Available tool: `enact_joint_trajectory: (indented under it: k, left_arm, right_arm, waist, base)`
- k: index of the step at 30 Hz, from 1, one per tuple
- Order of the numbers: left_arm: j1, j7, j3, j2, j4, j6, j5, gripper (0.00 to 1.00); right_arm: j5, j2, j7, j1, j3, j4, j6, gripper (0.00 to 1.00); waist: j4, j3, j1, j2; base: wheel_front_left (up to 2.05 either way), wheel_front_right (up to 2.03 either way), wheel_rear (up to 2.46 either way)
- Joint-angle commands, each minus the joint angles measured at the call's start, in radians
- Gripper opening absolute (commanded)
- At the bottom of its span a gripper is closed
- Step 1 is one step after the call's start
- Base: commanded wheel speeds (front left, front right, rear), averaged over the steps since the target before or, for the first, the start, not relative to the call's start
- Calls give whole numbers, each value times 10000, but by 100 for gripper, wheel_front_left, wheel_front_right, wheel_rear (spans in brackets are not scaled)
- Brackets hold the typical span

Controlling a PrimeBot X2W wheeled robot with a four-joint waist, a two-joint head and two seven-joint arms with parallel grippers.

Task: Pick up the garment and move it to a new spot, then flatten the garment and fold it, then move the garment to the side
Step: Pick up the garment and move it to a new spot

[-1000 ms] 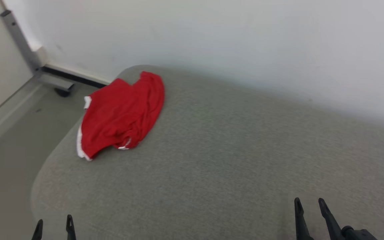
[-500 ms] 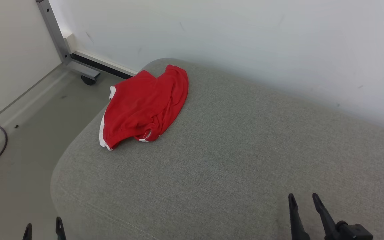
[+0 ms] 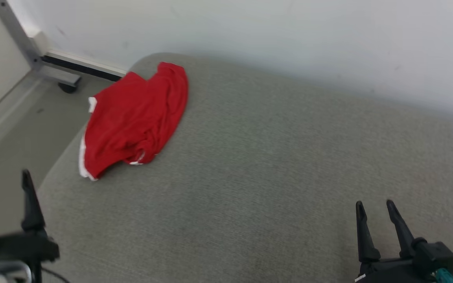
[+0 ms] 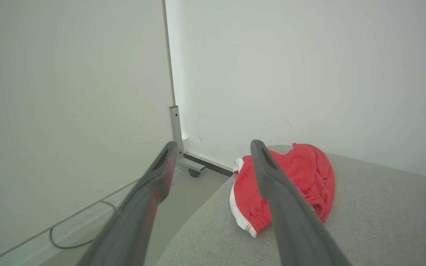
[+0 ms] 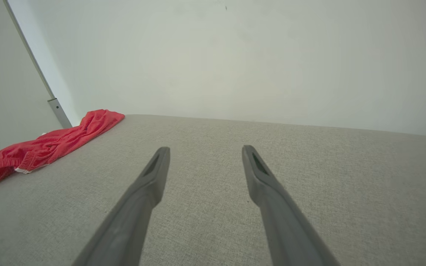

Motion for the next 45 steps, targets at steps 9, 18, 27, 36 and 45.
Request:
enact_joint_trajectory:
  k: [9,18,27,36,45]
  left_arm:
    - [-3233,238,213,1042,1437,-74,-653,100]
    - [-5681,839,87,2054,3422,-189,-997,100]
    - [-6992,1279,-172,2495,5524,-198,-1156,100]
    - [-7613,3333,-496,2659,7801,-246,-1769,100]
    - [-7739,4562,-932,2843,8891,-241,-2047,84]
  right_arm:
    - [-190,-540,137,-771,-118,-711,-26,100]
    - [-265,-793,513,-1276,-438,-2042,-26,100]
    - [-294,-802,749,-1328,-599,-2746,-26,100]
    - [-403,-697,889,-1296,-663,-2960,-26,100]
    - [-411,-726,936,-1264,-612,-2873,-26,100]
  waist:
    - [-2692,2430,-1,-2]
    - [-3817,3931,-1,-2]
    - [-4090,4479,-1,-2]
    - [-4162,4367,-1,-2]
    - [-4190,4095,-1,-2]
  base:
    - [0,0,0]
    - [0,0,0]
    - [0,0,0]
    - [0,0,0]
    - [0,0,0]
